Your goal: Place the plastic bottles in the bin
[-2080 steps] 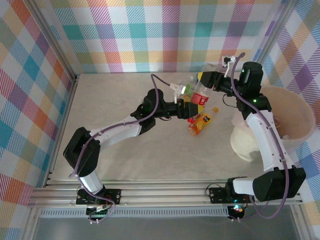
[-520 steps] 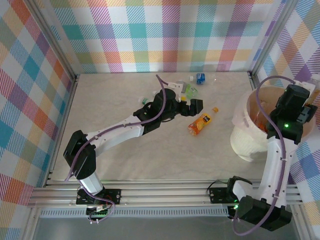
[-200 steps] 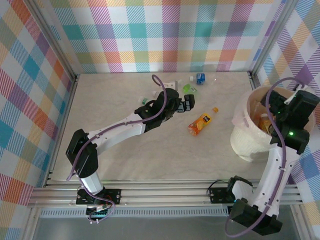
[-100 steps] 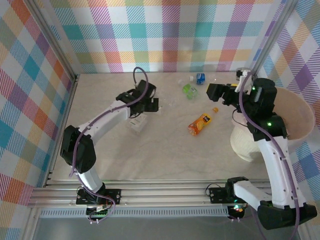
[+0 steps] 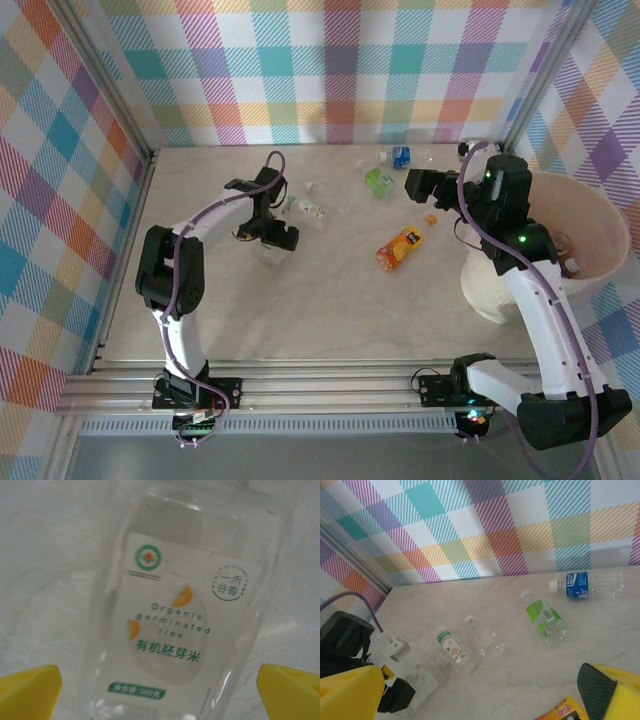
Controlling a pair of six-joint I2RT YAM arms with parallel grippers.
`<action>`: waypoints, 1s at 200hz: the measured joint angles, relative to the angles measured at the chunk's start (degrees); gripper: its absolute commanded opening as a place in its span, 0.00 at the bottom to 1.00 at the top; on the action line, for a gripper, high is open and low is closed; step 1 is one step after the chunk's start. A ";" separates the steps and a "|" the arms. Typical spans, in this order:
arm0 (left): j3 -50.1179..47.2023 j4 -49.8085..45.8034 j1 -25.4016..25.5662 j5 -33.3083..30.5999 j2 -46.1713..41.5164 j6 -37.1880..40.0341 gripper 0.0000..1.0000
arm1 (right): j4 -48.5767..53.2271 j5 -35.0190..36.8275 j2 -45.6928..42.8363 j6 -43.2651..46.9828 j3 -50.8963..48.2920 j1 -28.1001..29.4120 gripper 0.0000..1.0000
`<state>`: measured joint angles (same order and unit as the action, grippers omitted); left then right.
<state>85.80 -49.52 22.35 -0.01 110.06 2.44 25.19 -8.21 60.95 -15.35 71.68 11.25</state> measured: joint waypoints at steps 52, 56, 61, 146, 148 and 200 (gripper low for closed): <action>-0.11 0.07 0.00 0.59 4.44 3.19 0.98 | 0.20 1.99 -0.02 1.14 -0.02 0.00 1.00; -0.11 0.09 0.00 0.61 4.59 3.23 0.96 | 0.22 2.03 -0.02 1.20 0.00 0.00 1.00; -0.11 0.11 0.00 0.61 4.68 3.39 0.93 | 0.28 2.10 -0.02 1.22 0.00 0.00 1.00; -3.69 2.08 0.94 -3.15 1.84 4.44 0.79 | -2.78 1.90 -0.13 0.68 -3.17 0.00 1.00; -3.82 2.08 1.07 -3.21 1.64 4.35 0.79 | -2.93 1.79 -0.13 0.44 -3.41 0.00 1.00; -5.95 7.52 10.40 -5.64 -8.90 0.68 0.81 | -5.73 -2.95 -0.13 -7.76 -5.49 0.04 1.00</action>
<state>79.85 -42.00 32.75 -5.65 101.16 3.11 19.46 -11.16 60.82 -23.11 66.19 11.29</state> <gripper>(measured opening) 0.832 0.996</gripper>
